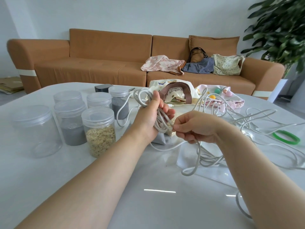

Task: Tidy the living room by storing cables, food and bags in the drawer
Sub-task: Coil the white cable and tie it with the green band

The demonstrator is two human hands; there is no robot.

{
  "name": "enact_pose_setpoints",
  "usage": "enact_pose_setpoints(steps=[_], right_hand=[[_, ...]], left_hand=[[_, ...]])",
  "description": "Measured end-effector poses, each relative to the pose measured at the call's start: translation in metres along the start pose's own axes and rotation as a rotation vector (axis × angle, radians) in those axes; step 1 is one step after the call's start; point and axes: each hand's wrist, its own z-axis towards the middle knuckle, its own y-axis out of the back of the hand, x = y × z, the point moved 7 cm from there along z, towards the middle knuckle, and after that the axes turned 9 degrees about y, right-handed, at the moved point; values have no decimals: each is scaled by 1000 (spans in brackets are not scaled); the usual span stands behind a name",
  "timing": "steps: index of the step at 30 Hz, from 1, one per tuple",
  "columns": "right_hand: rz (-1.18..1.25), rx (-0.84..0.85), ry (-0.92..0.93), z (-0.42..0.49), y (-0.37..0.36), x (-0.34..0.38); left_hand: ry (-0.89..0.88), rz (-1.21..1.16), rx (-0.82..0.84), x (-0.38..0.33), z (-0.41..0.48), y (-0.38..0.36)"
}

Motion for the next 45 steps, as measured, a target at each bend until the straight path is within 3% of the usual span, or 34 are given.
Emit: enact_pose_setpoints(steps=[7, 12, 18, 24, 29, 36, 42, 45], right_hand=[[17, 78, -78, -6, -2, -7], [6, 80, -54, -9, -2, 1], [-4, -45, -79, -5, 9, -1], [-642, -289, -41, -11, 18, 23], [-790, -452, 24, -15, 33, 32], [-531, -579, 93, -27, 51, 38], [613, -312, 52, -19, 27, 26], [623, -264, 183, -18, 26, 39]], left_hand=[[90, -218, 198, -9, -10, -11], [74, -139, 289, -19, -14, -19], [19, 6, 140, -27, -12, -10], [-88, 541, -70, -26, -14, -9], [-147, 710, -262, -37, -15, -1], [-106, 739, -335, -40, -12, 14], [-148, 816, -413, -51, -11, 22], [-97, 821, -348, -46, -12, 19]])
